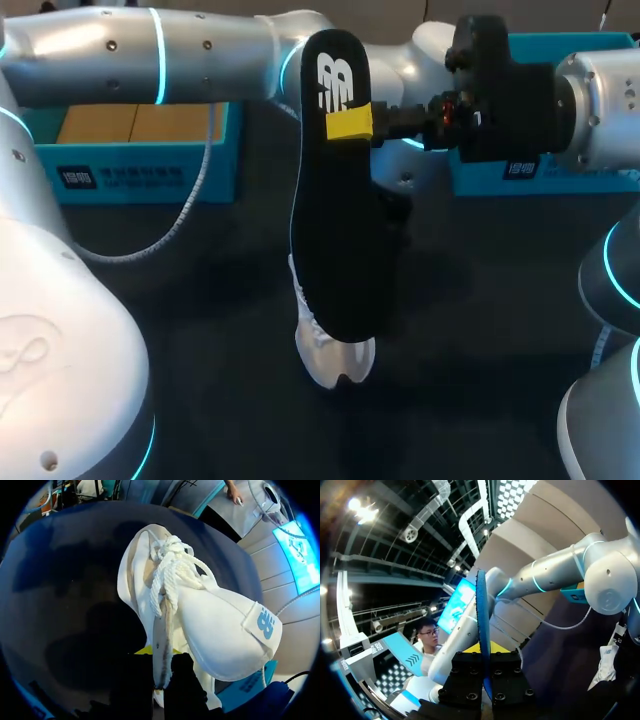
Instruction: Take the shoe out of the shoebox, open the shoe tongue, remove and reinsert the insole, then place the shoe into the shoebox
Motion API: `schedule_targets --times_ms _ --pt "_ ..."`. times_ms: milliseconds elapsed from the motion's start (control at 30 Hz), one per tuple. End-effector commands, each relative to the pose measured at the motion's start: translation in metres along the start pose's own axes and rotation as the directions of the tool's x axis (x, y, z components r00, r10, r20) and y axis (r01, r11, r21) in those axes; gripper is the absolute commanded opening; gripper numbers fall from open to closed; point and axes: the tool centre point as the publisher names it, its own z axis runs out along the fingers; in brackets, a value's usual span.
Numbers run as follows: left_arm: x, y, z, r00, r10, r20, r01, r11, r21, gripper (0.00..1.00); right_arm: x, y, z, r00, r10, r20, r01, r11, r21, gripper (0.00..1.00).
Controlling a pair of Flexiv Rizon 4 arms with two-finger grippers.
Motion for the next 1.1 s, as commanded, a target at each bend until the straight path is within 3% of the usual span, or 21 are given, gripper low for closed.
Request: schedule_targets --times_ms 33,167,233,267,400,433,1100 --pt "-0.010 0.002 0.006 1.000 0.009 -0.020 -0.009 1.000 0.014 0.00 -0.001 0.000 0.003 1.000 0.000 -0.001 0.000 1.000 -0.002 0.00" --pt "-0.013 0.002 0.010 0.999 0.020 -0.027 -0.019 0.999 0.028 0.00 -0.001 0.000 0.003 1.000 0.000 -0.001 0.000 1.000 -0.002 0.00" --pt "-0.013 0.002 0.010 0.999 0.027 -0.018 -0.027 0.999 0.036 0.36 -0.001 0.000 0.003 1.000 0.000 -0.001 0.000 1.000 -0.002 0.00" --pt "-0.013 0.002 0.008 0.999 0.032 -0.013 -0.032 0.999 0.038 0.50 -0.001 0.000 0.003 1.000 0.000 -0.001 0.000 1.000 -0.002 0.00" --pt "-0.011 0.003 0.000 0.999 0.048 0.012 -0.049 0.998 0.031 0.83 -0.001 0.000 0.003 1.000 0.000 -0.001 0.000 1.000 -0.002 0.00" --pt "-0.011 0.003 -0.003 0.998 0.051 0.020 -0.052 0.998 0.030 1.00 -0.001 0.000 0.003 1.000 0.000 -0.001 0.000 1.000 -0.002 0.00" --pt "-0.006 0.012 -0.101 0.962 0.106 0.253 -0.086 0.993 -0.086 1.00 -0.001 0.000 0.003 1.000 0.000 -0.001 0.000 1.000 -0.002 0.00"
